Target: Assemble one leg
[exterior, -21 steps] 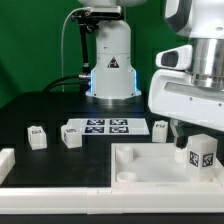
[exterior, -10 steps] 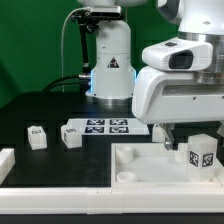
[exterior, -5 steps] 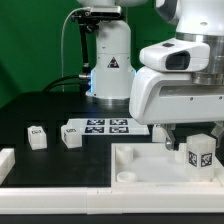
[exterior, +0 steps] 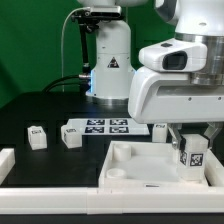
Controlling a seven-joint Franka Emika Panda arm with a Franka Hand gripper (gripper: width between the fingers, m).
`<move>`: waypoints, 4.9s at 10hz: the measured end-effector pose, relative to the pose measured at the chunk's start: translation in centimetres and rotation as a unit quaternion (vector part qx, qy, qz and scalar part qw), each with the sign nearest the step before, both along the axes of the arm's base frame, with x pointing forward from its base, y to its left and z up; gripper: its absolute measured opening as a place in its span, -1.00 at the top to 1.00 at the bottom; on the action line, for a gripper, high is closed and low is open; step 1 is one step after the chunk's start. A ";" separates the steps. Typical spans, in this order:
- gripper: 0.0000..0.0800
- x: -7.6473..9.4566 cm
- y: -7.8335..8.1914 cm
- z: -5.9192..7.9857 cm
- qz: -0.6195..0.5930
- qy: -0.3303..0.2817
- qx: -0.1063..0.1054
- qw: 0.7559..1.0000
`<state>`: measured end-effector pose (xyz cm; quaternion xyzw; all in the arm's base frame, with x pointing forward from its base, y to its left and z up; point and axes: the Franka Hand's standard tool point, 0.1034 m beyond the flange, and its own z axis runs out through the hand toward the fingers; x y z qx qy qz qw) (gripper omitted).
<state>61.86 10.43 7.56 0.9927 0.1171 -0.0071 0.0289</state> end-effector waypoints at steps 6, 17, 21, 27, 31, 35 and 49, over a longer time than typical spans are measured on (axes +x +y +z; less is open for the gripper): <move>0.27 -0.1 0.5 -0.1 -0.288 -0.018 -0.001 0.958; -0.58 -0.1 1.1 -0.4 -0.482 -0.033 0.013 0.875; -0.62 -0.1 1.0 -0.1 -0.273 -0.025 0.014 0.962; -0.62 0.2 0.0 0.0 0.023 -0.013 0.003 1.000; -0.09 0.1 -0.1 -0.1 0.021 -0.012 0.003 1.000; 0.27 0.1 -0.1 -0.1 0.000 -0.013 0.003 1.000; -0.03 -0.9 -2.6 0.0 -0.558 -0.049 -0.042 0.827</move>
Offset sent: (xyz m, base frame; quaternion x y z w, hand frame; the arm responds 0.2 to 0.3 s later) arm 0.0000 0.0000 0.0000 0.0000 0.0000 0.2667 0.9638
